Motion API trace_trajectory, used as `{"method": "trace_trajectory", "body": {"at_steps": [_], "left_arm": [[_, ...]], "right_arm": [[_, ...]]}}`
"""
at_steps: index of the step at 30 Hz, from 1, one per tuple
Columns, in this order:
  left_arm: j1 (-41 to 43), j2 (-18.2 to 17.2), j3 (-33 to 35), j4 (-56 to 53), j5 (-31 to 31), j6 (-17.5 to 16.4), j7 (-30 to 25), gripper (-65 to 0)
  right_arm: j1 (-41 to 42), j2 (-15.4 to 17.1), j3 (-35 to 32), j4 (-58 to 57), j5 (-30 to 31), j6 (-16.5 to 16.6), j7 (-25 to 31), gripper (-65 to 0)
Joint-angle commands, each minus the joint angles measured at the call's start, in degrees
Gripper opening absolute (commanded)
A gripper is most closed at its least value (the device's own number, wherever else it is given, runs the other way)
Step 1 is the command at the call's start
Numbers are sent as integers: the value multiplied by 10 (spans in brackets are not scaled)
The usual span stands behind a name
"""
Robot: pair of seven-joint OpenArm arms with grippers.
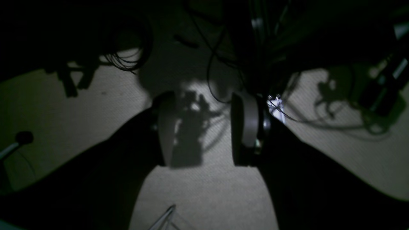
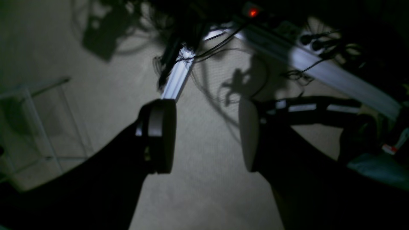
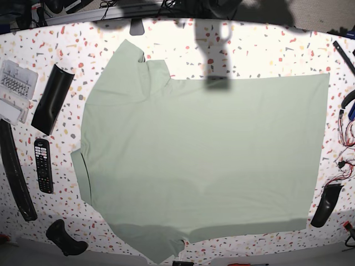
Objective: Fold the T-shirt properly
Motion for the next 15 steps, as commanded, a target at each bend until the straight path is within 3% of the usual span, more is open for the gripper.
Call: {"method": "trace_trajectory", "body": {"at_steps": [1,6,15], "left_arm": [[21,-4,0,12,-1,3,-13,-394],[53,-8,0,65,-1,3,-24,-394],[104,-8,0,205,-20,3,-30,-394]], "right_arm": [[-24,12,0,21,4,0,7,-344],[-71,33,0,107,2,-22,6,-344],[-75,33,0,220,2,-20,3,-344]]}}
